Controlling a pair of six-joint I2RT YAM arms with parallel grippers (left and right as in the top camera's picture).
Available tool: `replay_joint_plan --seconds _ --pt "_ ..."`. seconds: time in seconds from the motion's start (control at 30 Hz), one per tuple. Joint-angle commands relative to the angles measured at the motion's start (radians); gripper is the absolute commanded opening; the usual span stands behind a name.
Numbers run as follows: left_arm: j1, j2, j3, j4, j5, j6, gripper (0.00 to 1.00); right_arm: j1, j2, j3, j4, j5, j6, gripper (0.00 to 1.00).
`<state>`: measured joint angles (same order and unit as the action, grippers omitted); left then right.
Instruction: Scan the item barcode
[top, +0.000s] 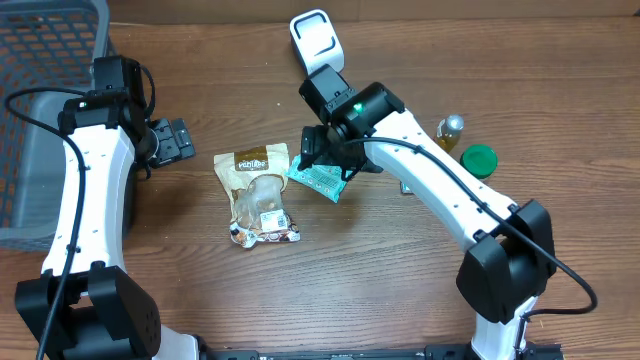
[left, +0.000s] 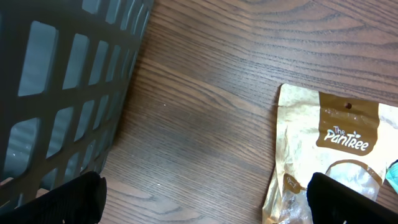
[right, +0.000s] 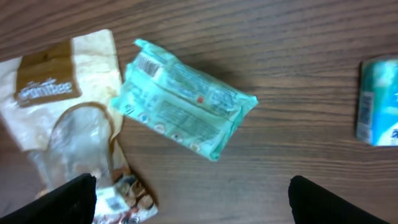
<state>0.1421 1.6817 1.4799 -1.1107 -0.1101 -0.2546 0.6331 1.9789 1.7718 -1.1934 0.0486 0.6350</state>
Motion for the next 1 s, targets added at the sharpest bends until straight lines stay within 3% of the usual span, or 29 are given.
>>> replay_joint_plan --seconds 0.0,0.17,0.27,0.4,0.53,0.7,0.8,0.97 --pt "0.002 -0.016 0.02 0.0 -0.013 0.012 1.0 -0.017 -0.037 -0.077 0.048 -0.01 0.076 0.95" --pt "0.002 -0.016 0.02 0.0 -0.013 0.011 0.99 -0.02 -0.037 -0.141 0.105 -0.014 0.076 0.84" --pt "0.002 -0.016 0.02 0.0 -0.013 0.011 1.0 -0.02 -0.037 -0.146 0.108 -0.029 0.076 0.67" --pt "0.002 -0.016 0.02 0.0 -0.013 0.012 0.99 -0.026 -0.037 -0.15 0.107 -0.024 0.093 0.59" --pt "0.002 -0.016 0.02 0.0 -0.013 0.011 0.99 -0.063 -0.037 -0.194 0.134 -0.056 0.151 0.55" --pt "0.002 -0.016 0.02 0.0 -0.013 0.012 1.0 -0.113 -0.037 -0.359 0.377 -0.261 0.148 0.52" --pt "0.002 -0.016 0.02 0.0 -0.013 0.012 1.0 -0.117 -0.037 -0.442 0.504 -0.282 0.151 0.52" --pt "0.002 -0.016 0.02 0.0 -0.013 0.011 1.0 -0.117 -0.037 -0.497 0.579 -0.288 0.187 0.52"
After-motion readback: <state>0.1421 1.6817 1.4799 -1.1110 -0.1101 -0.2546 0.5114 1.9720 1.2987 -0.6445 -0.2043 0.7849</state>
